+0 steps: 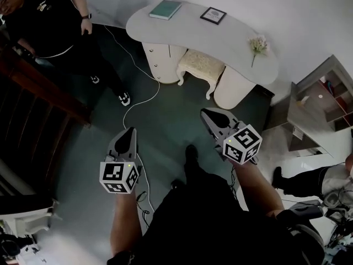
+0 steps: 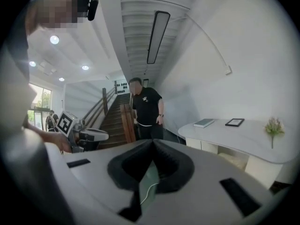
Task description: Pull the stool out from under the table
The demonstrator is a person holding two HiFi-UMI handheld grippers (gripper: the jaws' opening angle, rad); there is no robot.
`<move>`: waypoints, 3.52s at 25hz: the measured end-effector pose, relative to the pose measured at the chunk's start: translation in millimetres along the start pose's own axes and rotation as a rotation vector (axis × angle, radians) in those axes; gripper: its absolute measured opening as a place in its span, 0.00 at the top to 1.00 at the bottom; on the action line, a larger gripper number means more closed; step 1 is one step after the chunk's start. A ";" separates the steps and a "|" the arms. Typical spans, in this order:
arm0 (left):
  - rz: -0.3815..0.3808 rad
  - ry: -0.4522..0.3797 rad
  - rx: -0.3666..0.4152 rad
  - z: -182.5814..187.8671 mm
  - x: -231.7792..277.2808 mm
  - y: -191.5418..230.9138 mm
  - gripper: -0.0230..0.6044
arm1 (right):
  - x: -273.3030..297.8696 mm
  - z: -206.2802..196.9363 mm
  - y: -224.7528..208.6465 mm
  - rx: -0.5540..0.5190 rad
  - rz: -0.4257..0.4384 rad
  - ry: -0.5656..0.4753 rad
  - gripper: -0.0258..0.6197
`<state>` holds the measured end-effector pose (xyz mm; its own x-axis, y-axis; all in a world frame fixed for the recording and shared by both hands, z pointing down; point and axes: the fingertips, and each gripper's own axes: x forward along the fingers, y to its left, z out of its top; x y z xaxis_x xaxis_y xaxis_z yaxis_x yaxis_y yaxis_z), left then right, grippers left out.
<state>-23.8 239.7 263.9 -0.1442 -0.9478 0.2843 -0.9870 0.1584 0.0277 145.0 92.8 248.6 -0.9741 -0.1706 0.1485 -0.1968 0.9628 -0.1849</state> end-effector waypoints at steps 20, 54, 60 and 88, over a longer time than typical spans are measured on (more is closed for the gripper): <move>-0.021 0.077 -0.035 39.9 200.6 41.0 0.95 | 114.1 34.7 -170.0 0.034 0.018 0.012 0.95; -0.582 0.203 -0.040 52.2 459.2 177.9 0.95 | 259.0 39.5 -231.3 0.195 -0.534 0.065 0.95; -0.655 0.260 0.053 38.9 445.1 113.5 0.95 | 190.4 16.9 -223.0 0.248 -0.640 0.014 0.95; -0.807 0.430 0.161 -151.4 547.6 4.1 0.95 | 180.1 -210.7 -323.2 0.368 -0.705 0.119 0.95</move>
<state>-96.0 -236.8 564.8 0.5974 -0.5650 0.5691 -0.7797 -0.5752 0.2473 56.6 -205.0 539.8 -0.5924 -0.6692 0.4486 -0.8055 0.5027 -0.3138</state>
